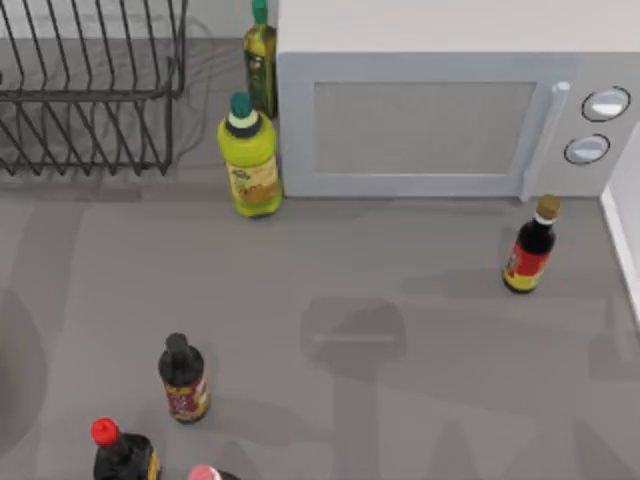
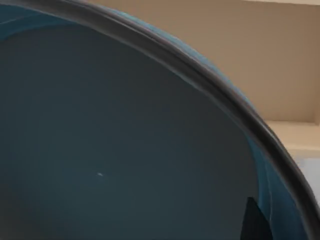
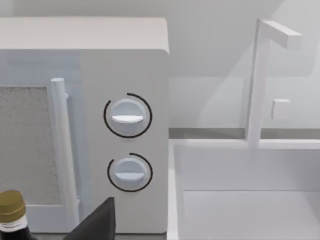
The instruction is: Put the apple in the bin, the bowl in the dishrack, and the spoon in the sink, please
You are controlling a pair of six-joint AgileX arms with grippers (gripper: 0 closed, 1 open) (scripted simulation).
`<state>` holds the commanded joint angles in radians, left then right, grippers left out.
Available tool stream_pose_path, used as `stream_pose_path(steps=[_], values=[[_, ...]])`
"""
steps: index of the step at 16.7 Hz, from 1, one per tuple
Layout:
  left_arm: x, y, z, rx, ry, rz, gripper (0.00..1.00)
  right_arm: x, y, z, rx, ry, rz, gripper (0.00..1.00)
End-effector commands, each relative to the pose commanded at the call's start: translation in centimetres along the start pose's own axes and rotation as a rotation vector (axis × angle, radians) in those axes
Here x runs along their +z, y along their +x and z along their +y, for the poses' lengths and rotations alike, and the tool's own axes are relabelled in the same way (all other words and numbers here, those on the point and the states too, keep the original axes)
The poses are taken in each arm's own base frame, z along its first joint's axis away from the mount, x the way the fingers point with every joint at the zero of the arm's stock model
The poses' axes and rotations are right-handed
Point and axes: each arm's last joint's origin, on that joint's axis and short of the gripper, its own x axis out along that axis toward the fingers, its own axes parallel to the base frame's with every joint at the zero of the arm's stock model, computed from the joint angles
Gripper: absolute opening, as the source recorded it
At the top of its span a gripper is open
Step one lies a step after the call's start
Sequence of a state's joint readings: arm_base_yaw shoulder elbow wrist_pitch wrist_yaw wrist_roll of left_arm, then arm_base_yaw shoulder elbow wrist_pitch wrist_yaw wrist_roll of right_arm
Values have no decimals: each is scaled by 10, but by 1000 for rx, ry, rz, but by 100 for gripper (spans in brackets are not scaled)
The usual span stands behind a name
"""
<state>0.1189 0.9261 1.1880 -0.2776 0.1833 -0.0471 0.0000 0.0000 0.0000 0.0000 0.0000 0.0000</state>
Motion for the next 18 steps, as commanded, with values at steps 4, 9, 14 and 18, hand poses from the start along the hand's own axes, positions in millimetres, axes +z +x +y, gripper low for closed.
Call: stream_pose_path(steps=[4,9,14,18], values=[[-13,-5,10,38,62,-14,0,0,0,0,0,0,0,100],[-13,-3,10,38,62,-10,0,0,0,0,0,0,0,100],[-31,48,19,31,64,4,0,0,0,0,0,0,0,100],[-72,117,30,30,64,-11,0,0,0,0,0,0,0,100]])
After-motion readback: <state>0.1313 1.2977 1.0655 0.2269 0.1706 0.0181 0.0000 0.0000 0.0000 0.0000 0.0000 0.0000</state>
